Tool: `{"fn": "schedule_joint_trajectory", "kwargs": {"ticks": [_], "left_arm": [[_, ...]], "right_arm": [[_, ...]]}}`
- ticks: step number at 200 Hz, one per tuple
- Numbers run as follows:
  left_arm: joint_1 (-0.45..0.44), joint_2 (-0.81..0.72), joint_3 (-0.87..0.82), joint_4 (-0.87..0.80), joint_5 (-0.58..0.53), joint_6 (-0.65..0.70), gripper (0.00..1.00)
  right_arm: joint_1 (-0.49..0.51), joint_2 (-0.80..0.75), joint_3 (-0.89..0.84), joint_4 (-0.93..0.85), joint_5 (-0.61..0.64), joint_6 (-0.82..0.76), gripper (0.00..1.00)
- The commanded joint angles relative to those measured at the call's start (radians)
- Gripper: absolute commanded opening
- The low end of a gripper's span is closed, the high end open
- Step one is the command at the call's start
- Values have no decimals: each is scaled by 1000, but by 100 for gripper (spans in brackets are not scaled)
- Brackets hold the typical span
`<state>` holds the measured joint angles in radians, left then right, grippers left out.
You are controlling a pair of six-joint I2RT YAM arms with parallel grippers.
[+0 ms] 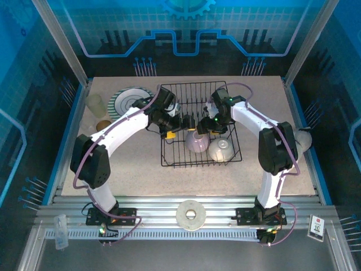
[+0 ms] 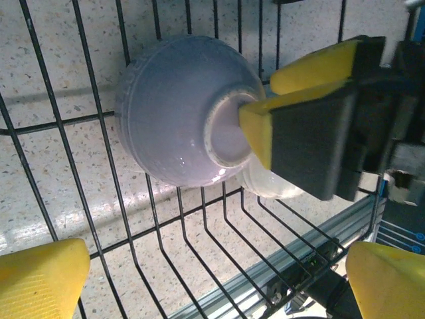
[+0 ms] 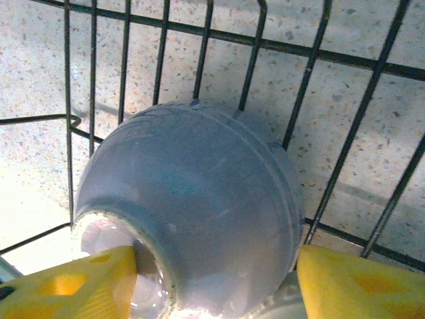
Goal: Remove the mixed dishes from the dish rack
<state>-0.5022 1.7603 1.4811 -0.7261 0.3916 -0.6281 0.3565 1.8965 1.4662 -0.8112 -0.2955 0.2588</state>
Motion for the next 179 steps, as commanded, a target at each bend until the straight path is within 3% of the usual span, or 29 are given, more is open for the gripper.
{"fn": "schedule_joint_trajectory", "kwargs": {"ticks": [1,38,80,125,179], "left_arm": [[-7,26,-18,40,28,-42,99],[-6,59,-30,73,11,-71,99],[-7,85,-36,83,-8,-79,99],[-6,90,-43,84,-12,-82,99],[-6,95,-45,91,-12,-86,99]], "right_arm": [[-22,34,-52,2,24,-11,60],[-47,50,-82,28,6,4,48],[-70,72,-108,42,-12,19,45],[-74,77,-114,38,-9,23,65],[-74,125,-131,52,-27,41,69]]}}
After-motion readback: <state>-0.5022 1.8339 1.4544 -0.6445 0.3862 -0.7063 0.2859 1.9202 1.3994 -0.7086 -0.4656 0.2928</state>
